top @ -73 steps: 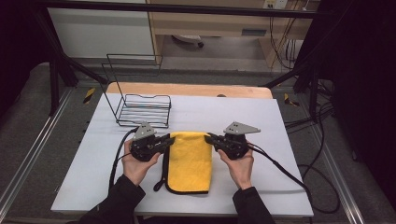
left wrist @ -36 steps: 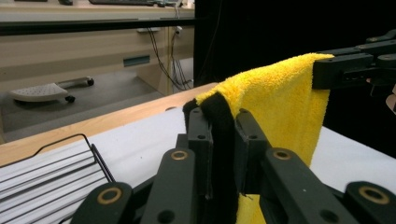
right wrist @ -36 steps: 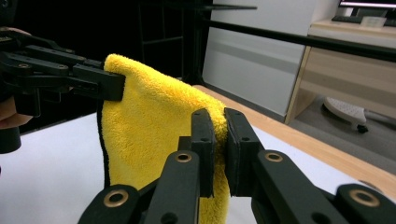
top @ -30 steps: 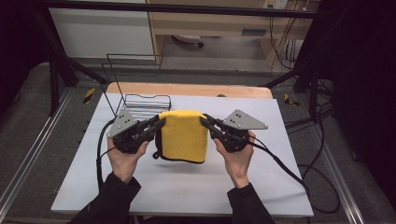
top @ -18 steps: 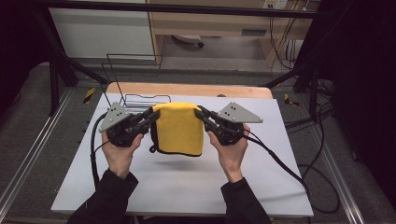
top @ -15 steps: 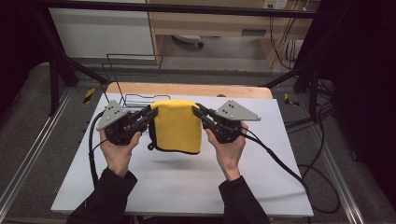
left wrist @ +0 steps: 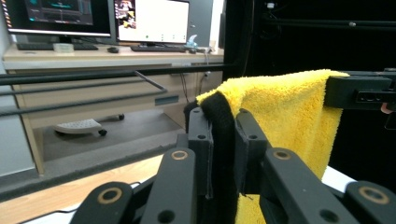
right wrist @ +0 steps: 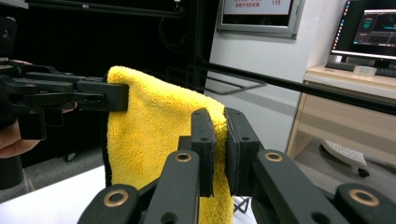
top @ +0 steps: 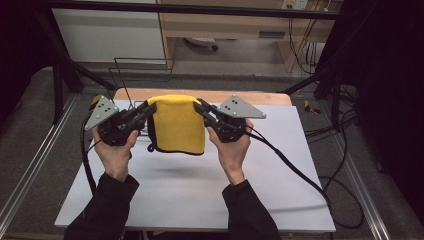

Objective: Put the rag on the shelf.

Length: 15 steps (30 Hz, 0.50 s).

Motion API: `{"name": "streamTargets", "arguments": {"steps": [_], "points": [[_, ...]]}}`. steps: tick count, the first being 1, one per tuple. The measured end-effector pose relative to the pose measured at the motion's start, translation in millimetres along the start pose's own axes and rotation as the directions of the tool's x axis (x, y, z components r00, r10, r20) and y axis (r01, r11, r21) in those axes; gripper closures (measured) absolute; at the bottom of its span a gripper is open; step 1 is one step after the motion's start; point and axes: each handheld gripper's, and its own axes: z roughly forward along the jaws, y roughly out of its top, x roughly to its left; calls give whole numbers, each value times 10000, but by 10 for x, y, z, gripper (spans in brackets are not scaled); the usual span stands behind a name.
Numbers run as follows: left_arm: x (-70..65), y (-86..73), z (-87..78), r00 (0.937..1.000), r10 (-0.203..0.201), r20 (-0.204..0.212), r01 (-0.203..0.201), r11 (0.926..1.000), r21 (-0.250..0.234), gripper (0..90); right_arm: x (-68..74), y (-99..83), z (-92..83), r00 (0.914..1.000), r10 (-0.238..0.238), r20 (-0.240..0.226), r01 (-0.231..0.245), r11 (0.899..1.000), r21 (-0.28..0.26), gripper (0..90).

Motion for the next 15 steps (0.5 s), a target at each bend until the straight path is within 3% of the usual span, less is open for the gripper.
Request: {"name": "streamTargets", "arguments": {"steps": [15], "points": [[276, 169, -82, 9982, -488, -358, 464, 9968, -650, 791, 71, 219, 338, 9999, -152, -56, 150, 9993, -353, 836]]}}
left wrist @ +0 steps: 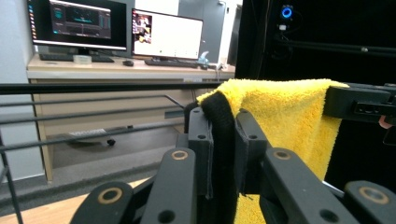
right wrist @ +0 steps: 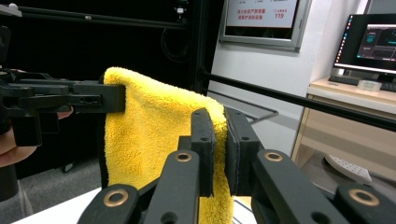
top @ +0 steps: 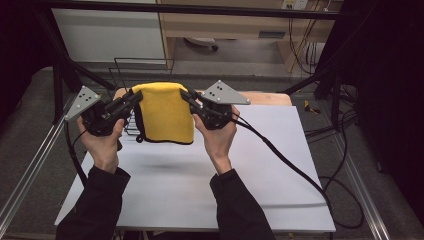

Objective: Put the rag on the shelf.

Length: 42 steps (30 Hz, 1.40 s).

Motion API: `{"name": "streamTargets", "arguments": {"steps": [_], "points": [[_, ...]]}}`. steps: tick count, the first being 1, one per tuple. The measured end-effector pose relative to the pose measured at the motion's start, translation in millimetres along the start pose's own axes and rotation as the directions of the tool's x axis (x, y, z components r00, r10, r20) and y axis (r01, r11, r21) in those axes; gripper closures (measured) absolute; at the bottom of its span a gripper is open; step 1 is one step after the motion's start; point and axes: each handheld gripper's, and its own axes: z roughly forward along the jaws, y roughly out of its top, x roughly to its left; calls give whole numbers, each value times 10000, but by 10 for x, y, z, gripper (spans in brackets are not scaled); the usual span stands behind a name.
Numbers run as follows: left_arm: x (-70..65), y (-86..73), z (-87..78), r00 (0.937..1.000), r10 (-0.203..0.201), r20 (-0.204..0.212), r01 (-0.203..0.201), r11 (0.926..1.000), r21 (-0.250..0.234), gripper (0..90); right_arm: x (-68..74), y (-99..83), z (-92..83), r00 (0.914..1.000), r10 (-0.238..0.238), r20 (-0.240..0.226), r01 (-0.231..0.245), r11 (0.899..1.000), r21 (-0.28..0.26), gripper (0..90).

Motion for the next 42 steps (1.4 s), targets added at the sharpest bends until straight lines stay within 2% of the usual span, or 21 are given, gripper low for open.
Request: {"name": "streamTargets", "arguments": {"steps": [8, 14, 21, 35, 42], "points": [[109, 157, -23, 9997, 70, -220, -78, 9993, -365, 791, 10, 168, 167, 9999, -112, -23, 112, 9997, -204, 835], [210, 266, -46, 9994, -104, -344, 81, 9977, -668, 791, 37, 289, 289, 9998, -174, -92, 170, 9991, -382, 836], [298, 400, -78, 9986, -82, -516, 31, 9953, -969, 791, 71, 436, 411, 9996, -212, -161, 202, 9981, -579, 836], [395, 698, -51, 9973, 104, -727, -199, 9912, -1312, 792, 47, 703, 576, 9996, -243, -141, 228, 9950, -971, 836], [447, 811, -12, 9972, -44, -742, -66, 9890, -1476, 791, 34, 851, 649, 9991, -435, 28, 435, 9935, -1051, 836]]}}
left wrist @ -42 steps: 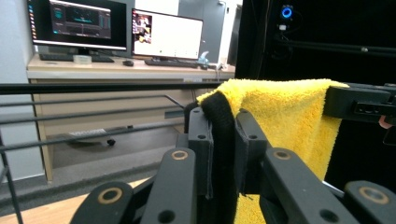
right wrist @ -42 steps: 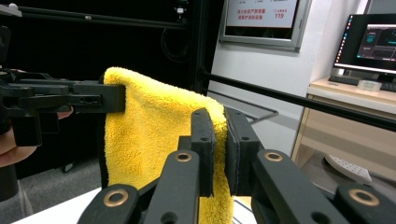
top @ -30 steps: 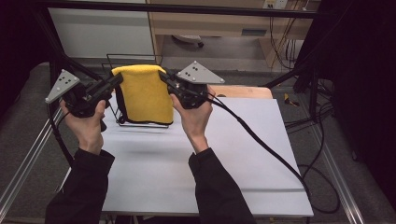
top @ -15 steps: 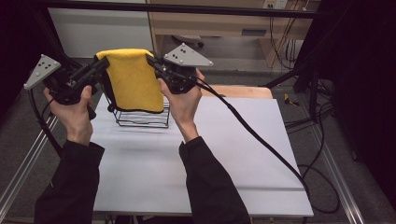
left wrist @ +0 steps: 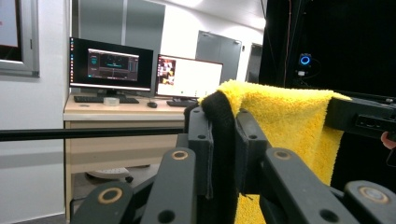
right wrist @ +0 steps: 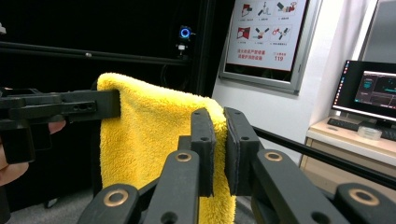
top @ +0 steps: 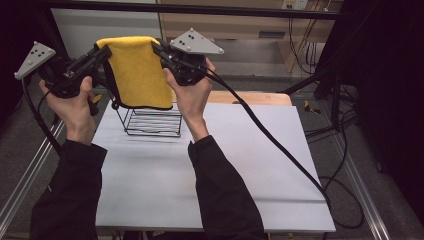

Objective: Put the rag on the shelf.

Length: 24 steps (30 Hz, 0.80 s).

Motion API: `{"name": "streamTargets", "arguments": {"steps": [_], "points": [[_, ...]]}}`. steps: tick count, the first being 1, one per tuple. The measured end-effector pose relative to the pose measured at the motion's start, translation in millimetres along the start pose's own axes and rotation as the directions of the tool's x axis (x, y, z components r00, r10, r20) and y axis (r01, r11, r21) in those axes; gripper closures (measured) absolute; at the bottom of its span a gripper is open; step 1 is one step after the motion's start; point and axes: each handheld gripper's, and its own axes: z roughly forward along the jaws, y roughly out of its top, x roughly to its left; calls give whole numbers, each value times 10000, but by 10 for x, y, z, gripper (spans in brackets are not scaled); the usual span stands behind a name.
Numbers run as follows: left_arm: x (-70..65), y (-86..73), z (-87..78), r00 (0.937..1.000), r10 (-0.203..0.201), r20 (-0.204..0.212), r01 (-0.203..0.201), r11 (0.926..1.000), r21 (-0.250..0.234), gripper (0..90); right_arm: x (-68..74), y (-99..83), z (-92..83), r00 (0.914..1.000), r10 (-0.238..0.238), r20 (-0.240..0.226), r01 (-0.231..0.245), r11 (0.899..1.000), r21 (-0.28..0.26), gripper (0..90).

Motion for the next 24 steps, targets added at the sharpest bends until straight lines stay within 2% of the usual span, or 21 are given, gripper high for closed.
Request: {"name": "streamTargets", "arguments": {"steps": [10, 18, 24], "points": [[104, 198, 46, 9996, 194, -211, -196, 9998, -91, 792, 14, 185, 153, 9996, -280, 84, 281, 9995, -117, 836], [227, 345, 90, 9990, 269, -351, -277, 9993, -246, 791, 21, 279, 307, 9996, -280, -10, 280, 9991, -325, 836], [291, 413, 149, 9988, 271, -412, -283, 9992, -276, 792, -2, 344, 420, 9996, -276, 115, 280, 9989, -365, 836]]}}
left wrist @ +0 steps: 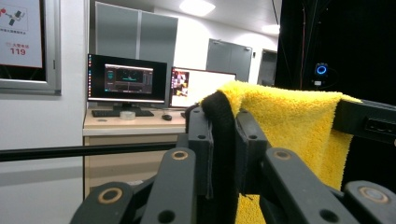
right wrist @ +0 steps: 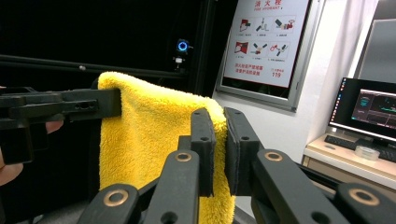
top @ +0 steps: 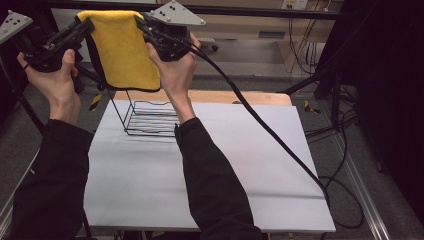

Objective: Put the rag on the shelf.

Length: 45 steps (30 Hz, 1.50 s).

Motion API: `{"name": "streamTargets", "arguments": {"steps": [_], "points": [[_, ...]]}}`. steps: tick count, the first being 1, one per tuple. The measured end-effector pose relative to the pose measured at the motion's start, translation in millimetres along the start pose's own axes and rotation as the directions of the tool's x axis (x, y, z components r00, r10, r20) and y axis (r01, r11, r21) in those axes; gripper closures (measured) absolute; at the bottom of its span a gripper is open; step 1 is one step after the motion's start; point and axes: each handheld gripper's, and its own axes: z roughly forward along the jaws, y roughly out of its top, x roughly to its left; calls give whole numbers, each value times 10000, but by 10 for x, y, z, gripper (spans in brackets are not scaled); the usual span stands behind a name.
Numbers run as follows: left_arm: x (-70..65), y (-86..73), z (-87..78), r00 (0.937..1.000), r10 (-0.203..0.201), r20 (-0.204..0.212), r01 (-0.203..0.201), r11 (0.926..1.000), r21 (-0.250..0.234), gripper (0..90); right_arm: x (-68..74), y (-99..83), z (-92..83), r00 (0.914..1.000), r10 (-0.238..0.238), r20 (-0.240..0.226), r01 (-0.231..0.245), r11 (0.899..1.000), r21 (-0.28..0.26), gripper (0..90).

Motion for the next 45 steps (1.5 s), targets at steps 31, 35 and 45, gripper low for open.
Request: {"name": "streamTargets", "arguments": {"steps": [31, 35, 45], "points": [[264, -141, 577, 9997, 201, -128, -193, 9980, 606, 791, -345, -155, 365, 9990, -121, 423, 104, 9991, 405, 835], [270, -239, 560, 9997, 236, -59, -231, 9970, 734, 791, -354, -245, 359, 9993, -89, 365, 67, 9982, 596, 835], [263, -503, 363, 9995, 288, 157, -305, 9928, 1157, 790, -296, -470, 274, 10000, 97, 24, -99, 9939, 1099, 834]]}}
